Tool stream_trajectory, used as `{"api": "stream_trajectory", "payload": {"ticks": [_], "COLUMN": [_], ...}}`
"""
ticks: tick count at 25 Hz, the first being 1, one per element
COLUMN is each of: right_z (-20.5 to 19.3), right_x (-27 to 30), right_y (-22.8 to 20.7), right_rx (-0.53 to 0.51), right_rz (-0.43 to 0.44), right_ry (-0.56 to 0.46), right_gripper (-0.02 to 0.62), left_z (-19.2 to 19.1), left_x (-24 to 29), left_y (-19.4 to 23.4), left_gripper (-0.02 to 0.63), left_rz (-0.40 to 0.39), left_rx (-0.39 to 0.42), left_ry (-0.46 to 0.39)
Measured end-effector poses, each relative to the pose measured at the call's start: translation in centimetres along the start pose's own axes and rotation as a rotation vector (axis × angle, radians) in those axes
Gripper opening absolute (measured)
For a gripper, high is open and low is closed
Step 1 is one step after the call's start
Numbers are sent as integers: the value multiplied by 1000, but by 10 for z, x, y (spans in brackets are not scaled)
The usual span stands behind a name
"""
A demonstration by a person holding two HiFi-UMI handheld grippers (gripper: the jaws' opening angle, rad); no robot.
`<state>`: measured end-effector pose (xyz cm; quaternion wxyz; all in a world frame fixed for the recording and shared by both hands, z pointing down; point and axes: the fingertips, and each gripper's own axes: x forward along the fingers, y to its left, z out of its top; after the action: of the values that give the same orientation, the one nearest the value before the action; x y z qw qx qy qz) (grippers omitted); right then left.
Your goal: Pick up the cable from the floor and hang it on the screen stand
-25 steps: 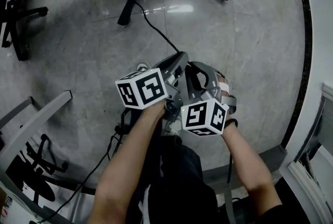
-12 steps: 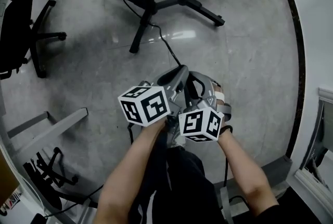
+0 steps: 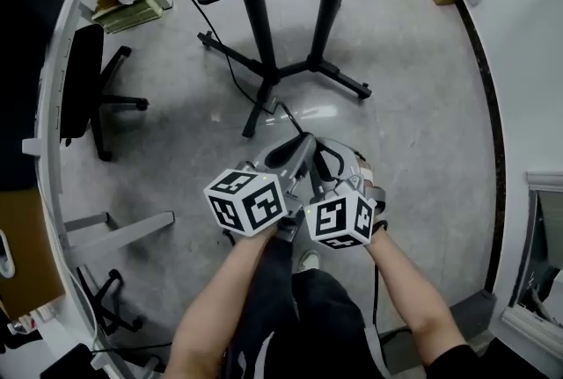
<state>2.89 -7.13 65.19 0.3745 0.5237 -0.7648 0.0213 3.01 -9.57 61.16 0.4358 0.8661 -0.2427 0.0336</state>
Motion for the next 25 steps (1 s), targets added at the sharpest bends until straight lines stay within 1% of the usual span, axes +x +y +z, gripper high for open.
{"api": "stream_trajectory", "payload": {"ticks": [2,5,7,12,16,25], "right_z": [28,77,108,180,234,342], "right_x": [-7,-23,-32,-54,-67,-89], "right_y": [-14,-39,-55,-93,-125,-185], "right_rx": [-54,-128,-188,-338,-442,-594], "right_rz": [-19,-58,-92,-174,-237,-369], "right_ry": [-32,-74,-105,-187,-242,-344], "right_gripper": [46,44,44,43,43,43], "left_z": [28,72,102,170,220,323], "left_x": [-8,-20,-28,-48,-60,-78], "left_y": [-14,-38,-52,-86,-108,-152], "left_gripper": [19,47,62,87,89,86], "left_rz": [7,26,28,11,-7,-21], "left_rx": [61,172,224,305,352,492], "left_ry": [-28,-67,-96,-168,-222,-340]}}
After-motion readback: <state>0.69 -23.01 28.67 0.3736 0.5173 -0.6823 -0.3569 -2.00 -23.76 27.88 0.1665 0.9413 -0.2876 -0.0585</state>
